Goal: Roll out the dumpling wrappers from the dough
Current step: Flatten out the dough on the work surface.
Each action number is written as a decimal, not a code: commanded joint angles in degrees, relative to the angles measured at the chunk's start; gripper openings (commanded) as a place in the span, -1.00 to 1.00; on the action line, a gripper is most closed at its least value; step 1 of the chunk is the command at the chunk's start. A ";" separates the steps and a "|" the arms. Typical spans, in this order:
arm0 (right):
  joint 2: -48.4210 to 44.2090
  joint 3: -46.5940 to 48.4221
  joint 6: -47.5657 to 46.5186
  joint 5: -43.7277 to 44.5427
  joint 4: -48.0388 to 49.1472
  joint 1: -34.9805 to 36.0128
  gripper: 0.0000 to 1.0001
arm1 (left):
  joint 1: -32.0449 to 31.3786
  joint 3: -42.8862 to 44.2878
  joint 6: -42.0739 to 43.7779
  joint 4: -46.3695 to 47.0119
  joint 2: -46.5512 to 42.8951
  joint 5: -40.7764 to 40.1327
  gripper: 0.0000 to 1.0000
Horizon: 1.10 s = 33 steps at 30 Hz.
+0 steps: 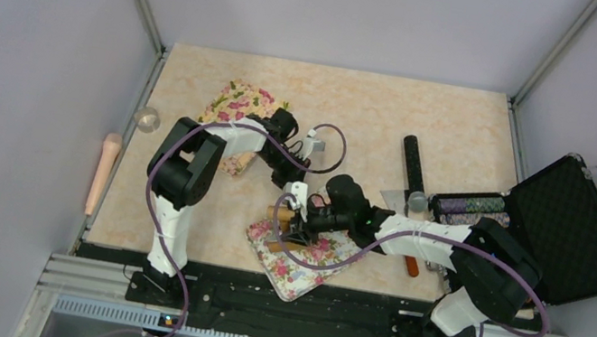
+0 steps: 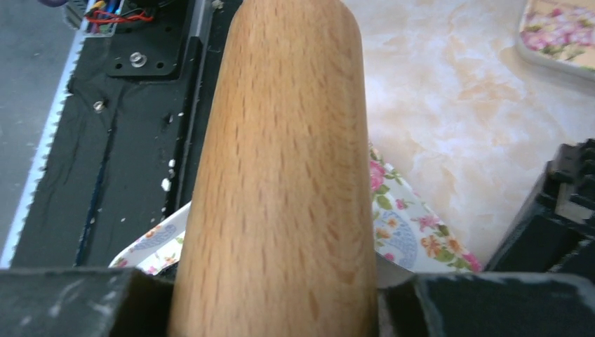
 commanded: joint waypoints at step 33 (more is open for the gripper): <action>-5.38 17.86 16.16 10.66 -16.75 -7.19 -1.00 | -1.09 1.12 2.51 5.21 0.32 -7.09 -1.00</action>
